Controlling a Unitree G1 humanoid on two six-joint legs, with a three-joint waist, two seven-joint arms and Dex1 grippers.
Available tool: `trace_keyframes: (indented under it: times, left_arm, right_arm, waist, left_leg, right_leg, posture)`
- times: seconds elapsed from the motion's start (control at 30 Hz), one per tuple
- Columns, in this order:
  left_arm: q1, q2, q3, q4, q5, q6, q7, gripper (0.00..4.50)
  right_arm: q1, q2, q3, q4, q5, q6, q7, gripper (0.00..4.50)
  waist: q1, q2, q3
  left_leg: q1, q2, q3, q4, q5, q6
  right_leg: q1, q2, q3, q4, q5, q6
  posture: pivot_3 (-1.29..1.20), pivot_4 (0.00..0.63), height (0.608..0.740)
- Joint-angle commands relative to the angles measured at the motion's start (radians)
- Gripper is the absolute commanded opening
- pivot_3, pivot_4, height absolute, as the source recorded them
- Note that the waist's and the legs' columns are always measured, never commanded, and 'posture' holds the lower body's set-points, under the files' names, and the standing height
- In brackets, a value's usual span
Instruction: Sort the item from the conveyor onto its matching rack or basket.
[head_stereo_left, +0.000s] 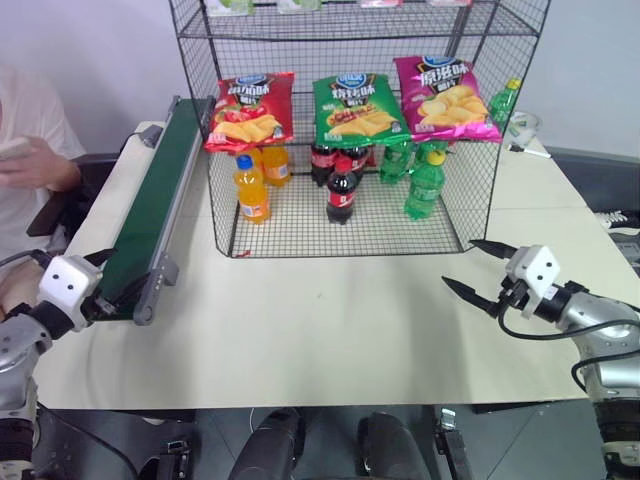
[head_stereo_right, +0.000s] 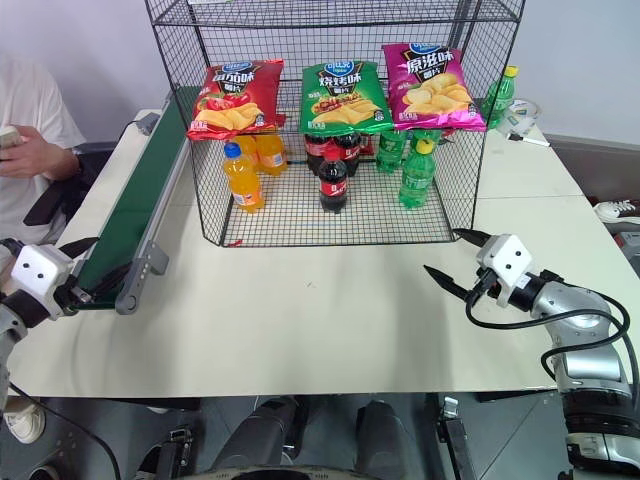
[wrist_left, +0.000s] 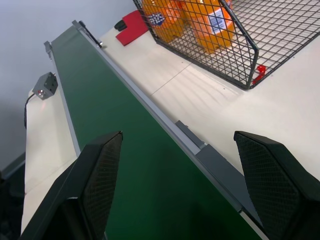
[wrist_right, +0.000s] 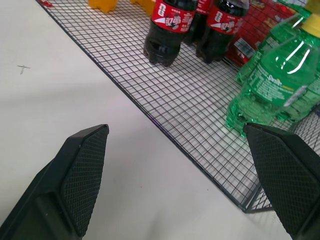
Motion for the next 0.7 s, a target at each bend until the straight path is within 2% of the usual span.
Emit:
trace_keyframes:
  times: [0.03,0.7]
  left_arm:
    - [-0.015,0.013,0.018,-0.005,-0.014,-0.016,-0.004,3.73]
    - [-0.020,0.011,0.007,0.010,-0.004,-0.034,-0.013,3.73]
  right_arm:
    - [-0.013,-0.013,-0.012,-0.039,0.002,-0.002,-0.010,4.50]
    - [-0.004,-0.005,-0.010,-0.049,-0.005,-0.007,-0.020,4.50]
  waist:
    - [0.000,0.000,0.000]
    - [0.000,0.000,0.000]
  left_leg:
    - [0.000,0.000,0.000,0.000,0.000,0.000]
    - [0.000,0.000,0.000,0.000,0.000,0.000]
  right_leg:
    - [0.000,0.000,0.000,0.000,0.000,0.000]
    - [0.000,0.000,0.000,0.000,0.000,0.000]
  posture:
    - [0.00,0.150,0.740]
    - [0.00,0.150,0.740]
